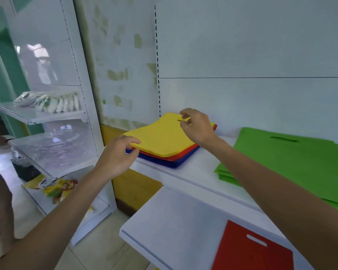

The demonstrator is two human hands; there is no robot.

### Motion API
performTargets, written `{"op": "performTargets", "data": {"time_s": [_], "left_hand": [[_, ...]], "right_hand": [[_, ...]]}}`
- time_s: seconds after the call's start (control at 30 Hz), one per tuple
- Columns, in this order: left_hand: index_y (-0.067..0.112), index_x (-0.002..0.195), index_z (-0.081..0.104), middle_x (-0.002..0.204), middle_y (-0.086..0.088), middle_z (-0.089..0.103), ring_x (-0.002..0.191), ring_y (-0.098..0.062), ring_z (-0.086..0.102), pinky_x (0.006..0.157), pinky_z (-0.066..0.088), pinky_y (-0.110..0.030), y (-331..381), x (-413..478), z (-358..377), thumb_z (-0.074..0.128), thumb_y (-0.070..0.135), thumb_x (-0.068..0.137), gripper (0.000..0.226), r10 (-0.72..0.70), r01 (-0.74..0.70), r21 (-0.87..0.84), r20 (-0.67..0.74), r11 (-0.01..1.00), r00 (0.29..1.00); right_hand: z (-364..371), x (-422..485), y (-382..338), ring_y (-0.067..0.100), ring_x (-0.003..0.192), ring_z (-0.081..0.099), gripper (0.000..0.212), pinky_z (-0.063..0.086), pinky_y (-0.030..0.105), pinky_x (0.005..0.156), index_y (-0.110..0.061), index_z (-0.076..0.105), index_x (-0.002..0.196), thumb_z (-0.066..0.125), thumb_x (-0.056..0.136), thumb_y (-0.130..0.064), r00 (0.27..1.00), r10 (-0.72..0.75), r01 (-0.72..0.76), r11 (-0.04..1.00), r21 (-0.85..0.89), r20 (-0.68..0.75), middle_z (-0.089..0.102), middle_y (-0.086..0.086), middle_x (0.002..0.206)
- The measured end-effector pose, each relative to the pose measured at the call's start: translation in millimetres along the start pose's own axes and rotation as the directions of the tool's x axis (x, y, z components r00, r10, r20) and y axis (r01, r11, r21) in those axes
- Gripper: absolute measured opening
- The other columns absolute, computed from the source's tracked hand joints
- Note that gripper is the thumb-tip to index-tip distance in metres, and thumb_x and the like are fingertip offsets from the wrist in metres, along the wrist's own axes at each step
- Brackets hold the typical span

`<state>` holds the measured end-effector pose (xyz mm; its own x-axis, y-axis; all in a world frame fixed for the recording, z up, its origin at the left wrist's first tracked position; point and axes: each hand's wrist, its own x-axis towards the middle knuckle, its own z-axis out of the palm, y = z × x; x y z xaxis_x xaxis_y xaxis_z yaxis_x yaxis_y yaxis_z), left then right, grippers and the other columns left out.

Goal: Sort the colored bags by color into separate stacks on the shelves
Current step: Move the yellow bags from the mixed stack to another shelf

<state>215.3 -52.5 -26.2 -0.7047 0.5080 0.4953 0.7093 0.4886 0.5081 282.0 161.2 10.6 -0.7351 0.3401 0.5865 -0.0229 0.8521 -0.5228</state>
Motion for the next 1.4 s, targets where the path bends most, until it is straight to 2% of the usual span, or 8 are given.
{"op": "performTargets", "data": {"time_s": [0.33,0.53,0.77,0.87,0.97,1.1,1.23,1.4], "left_hand": [[0.017,0.113,0.062,0.119,-0.002,0.053,0.098,-0.01,0.053,0.08,0.042,-0.026,-49.7,88.4,20.3,0.055,0.014,0.09,0.024,0.066,-0.063,-0.05,0.058,0.997,0.996],[0.017,0.11,0.064,0.112,-0.005,0.056,0.103,-0.019,0.056,0.084,0.04,-0.027,-84.4,147.9,35.9,0.058,0.015,0.088,0.023,0.169,-0.165,-0.049,0.109,0.985,0.98],[0.016,0.12,0.058,0.117,-0.008,0.06,0.107,-0.024,0.055,0.083,0.04,-0.03,-133.3,201.5,53.3,0.057,0.037,0.088,0.039,0.139,-0.103,-0.13,0.309,0.986,0.941],[0.007,0.103,0.063,0.098,-0.008,0.06,0.09,-0.024,0.056,0.072,0.039,-0.03,-140.3,206.9,72.1,0.065,0.042,0.08,0.042,0.122,-0.067,-0.162,0.359,0.984,0.925],[0.005,0.078,0.058,0.076,-0.009,0.055,0.072,-0.024,0.053,0.054,0.031,-0.028,-140.6,209.8,80.2,0.068,0.035,0.076,0.032,0.097,-0.048,-0.172,0.291,0.984,0.952],[0.005,0.082,0.06,0.083,-0.012,0.056,0.078,-0.023,0.051,0.068,0.037,-0.031,-143.6,207.9,82.8,0.064,0.021,0.083,0.016,0.086,-0.036,-0.23,0.211,0.972,0.974],[0.0,0.106,0.063,0.106,-0.014,0.064,0.1,-0.027,0.058,0.085,0.04,-0.028,-149.4,205.6,86.4,0.061,0.008,0.085,0.023,0.091,-0.048,-0.362,0.105,0.931,0.99],[0.003,0.106,0.059,0.097,-0.012,0.064,0.091,-0.024,0.058,0.077,0.04,-0.026,-153.1,199.9,84.4,0.065,0.006,0.081,0.026,0.111,-0.106,-0.452,-0.014,0.886,0.994]], "right_hand": [[36.5,66.5,20.9,0.025,0.103,0.056,0.034,0.048,0.039,0.089,-0.005,0.054,0.123,0.05,0.089,-0.008,0.997,0.074,-0.074,0.994,-0.086,-0.005,0.058,0.011,0.119],[35.3,74.2,43.5,0.023,0.1,0.058,0.031,0.047,0.033,0.088,-0.006,0.056,0.12,0.051,0.09,-0.01,0.966,0.216,-0.241,0.952,-0.187,-0.145,0.06,0.008,0.116],[30.4,58.3,41.3,0.025,0.104,0.056,0.03,0.048,0.033,0.086,-0.002,0.056,0.119,0.052,0.09,-0.008,0.831,0.42,-0.519,0.821,-0.237,-0.365,0.06,0.012,0.117],[55.0,47.9,37.1,0.029,0.106,0.055,0.028,0.043,0.03,0.082,0.001,0.057,0.114,0.052,0.092,-0.016,0.752,0.565,-0.655,0.695,-0.296,-0.338,0.058,0.015,0.116],[86.2,36.7,46.5,0.035,0.104,0.054,0.026,0.039,0.033,0.075,0.0,0.056,0.091,0.049,0.092,-0.026,0.645,0.674,-0.764,0.562,-0.317,-0.36,0.057,0.019,0.102],[99.6,29.1,50.4,0.029,0.084,0.05,0.021,0.031,0.029,0.066,0.0,0.051,0.086,0.054,0.087,-0.021,0.529,0.672,-0.83,0.536,-0.153,-0.518,0.053,0.016,0.092],[99.3,26.4,44.8,0.026,0.074,0.049,0.012,0.031,0.029,0.055,-0.001,0.052,0.075,0.054,0.085,-0.009,0.532,0.637,-0.82,0.553,-0.15,-0.558,0.052,0.009,0.076],[99.1,24.3,39.5,0.028,0.088,0.053,0.015,0.044,0.034,0.074,0.001,0.057,0.097,0.048,0.092,-0.01,0.607,0.559,-0.768,0.594,-0.239,-0.564,0.058,0.012,0.094]]}}
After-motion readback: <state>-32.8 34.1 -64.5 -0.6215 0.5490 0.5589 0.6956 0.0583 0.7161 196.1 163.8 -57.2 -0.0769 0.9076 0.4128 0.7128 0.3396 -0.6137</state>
